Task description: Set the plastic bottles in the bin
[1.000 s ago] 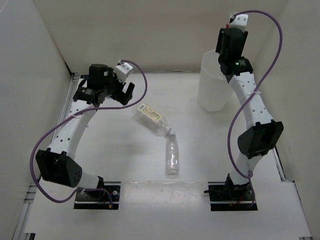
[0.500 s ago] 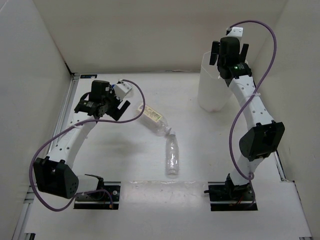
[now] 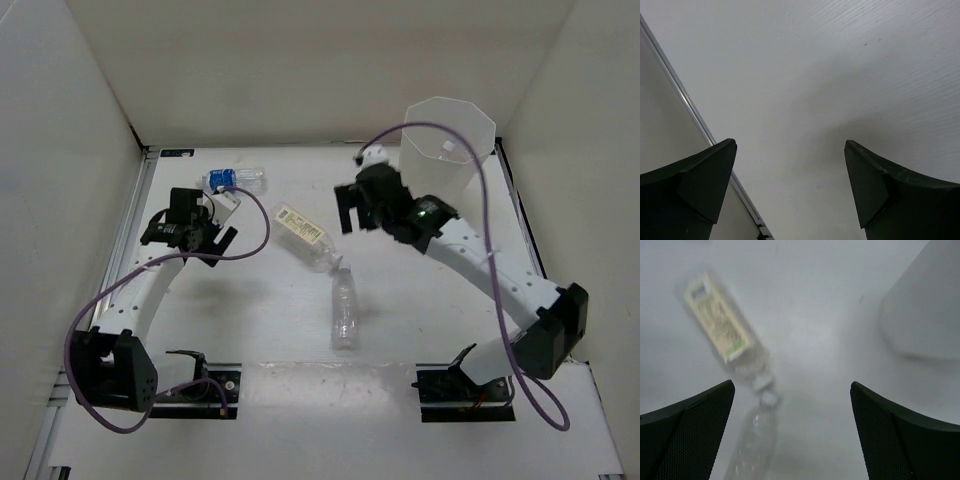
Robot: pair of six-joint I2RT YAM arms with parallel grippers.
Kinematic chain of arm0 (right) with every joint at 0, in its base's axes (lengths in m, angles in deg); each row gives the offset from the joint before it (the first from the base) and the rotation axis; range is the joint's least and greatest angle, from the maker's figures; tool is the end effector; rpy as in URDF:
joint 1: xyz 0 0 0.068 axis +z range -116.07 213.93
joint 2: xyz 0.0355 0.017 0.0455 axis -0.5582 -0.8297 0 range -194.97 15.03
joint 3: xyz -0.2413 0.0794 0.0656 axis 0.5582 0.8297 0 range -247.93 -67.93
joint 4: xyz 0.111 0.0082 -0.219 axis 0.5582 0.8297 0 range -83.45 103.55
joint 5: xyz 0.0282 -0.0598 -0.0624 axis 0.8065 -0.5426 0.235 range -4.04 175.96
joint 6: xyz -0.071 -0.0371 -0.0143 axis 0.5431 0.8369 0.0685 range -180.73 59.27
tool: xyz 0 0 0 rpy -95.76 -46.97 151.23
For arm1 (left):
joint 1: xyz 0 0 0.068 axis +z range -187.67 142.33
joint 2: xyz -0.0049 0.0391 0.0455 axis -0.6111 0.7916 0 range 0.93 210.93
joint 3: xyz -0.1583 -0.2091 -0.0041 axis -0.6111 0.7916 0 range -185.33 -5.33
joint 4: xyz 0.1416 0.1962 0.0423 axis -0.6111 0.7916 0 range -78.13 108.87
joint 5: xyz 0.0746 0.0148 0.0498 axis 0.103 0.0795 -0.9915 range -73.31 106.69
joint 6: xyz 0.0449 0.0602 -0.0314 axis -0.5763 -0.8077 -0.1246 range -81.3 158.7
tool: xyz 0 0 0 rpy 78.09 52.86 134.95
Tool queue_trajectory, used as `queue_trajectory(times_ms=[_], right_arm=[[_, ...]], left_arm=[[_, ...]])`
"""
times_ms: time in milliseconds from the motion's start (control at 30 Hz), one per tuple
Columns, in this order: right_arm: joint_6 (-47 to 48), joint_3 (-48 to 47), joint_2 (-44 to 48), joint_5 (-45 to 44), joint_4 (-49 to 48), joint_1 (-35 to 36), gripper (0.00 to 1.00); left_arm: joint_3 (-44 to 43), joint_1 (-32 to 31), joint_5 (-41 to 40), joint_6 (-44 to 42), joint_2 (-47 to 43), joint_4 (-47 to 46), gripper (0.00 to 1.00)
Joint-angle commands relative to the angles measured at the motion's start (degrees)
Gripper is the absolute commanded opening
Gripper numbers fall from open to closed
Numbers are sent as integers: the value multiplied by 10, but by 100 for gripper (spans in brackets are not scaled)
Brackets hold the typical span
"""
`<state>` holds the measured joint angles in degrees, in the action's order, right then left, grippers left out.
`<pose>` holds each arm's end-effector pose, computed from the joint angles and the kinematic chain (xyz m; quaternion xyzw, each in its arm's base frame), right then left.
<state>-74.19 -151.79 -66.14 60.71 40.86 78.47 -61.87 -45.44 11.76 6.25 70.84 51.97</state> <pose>0.2517 0.2054 0.3621 -0.1256 0.8493 0.0638 0.5087 0.2532 -0.0284 0.2409 0.3136 0.8955 0.1068 0.2972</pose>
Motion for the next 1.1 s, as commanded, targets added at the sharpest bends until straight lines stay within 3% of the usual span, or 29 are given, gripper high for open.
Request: queue_trajectory(times_ms=[0,233,567,600,700,733,833,967,1067], right_arm=[[-111,76,-21,78,76,47,100],[-130,108,-117,206,71,94,100],[-172,223,-151,148,18,102,98],[-167,230,-151,148,9,102,95],[-154,236,-156,153,-14,102,67],[-154,236,-156,153,-20,102,54],[-169,236,-130,127,0,102,31],[-192,225,-65,59,74,102,21],[-186,192,-10,-18,126,102,21]], left_arm=[[18,26,-16,12,-18,2,100],[34,55,12,37,-42,2,100],[75,67,18,43,-89,2,100],[80,67,18,43,-98,2,100],[85,79,18,48,-98,2,100],[85,79,18,48,-98,2,100],[80,86,18,48,-103,2,100],[75,96,18,48,-103,2,100],[75,101,18,55,-103,2,100]])
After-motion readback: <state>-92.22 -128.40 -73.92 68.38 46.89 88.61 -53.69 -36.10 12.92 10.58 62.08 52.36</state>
